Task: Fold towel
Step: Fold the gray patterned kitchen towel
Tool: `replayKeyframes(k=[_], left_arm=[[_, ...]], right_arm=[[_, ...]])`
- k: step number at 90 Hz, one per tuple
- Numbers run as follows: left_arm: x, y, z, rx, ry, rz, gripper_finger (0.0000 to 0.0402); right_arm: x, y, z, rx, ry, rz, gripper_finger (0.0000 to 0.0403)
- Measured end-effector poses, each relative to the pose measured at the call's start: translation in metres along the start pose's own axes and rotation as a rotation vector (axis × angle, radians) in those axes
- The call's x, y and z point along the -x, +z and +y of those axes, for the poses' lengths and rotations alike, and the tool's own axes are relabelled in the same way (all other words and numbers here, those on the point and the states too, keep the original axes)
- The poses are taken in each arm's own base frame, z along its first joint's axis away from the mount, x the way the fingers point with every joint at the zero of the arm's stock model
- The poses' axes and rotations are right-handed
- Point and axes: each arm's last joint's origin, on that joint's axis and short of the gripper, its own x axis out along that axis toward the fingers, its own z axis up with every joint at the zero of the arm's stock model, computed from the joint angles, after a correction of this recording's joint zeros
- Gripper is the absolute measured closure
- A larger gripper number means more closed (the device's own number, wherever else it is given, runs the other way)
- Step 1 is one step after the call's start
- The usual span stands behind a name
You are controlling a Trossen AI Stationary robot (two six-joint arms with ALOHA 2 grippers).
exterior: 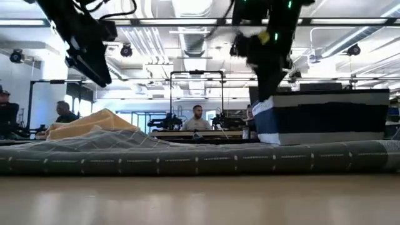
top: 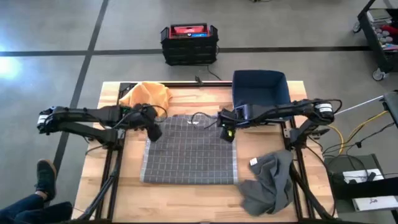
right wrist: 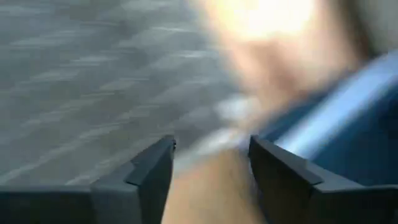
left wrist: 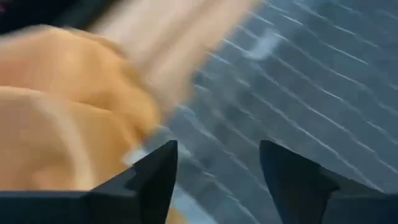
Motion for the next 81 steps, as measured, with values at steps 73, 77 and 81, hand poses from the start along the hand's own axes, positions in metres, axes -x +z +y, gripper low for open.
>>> replayKeyframes(k=[73, 77, 81], left_arm=[[-0.049, -0.18, -0.147, -0.069, -0.381, 0.303, 0.027], [-0.046, -0.181, -0.157, -0.074, -0.395, 0.308, 0.0274], [-0.042, -0.179, -0.165, -0.082, -0.406, 0.312, 0.0279]], right_arm=[[-0.074, -0.1, 0.171, 0.355, 0.362, -0.035, 0.0215], [-0.072, -0.107, 0.176, 0.361, 0.376, -0.023, 0.0218], [-0.07, -0.113, 0.18, 0.368, 0.394, -0.001, 0.0221]])
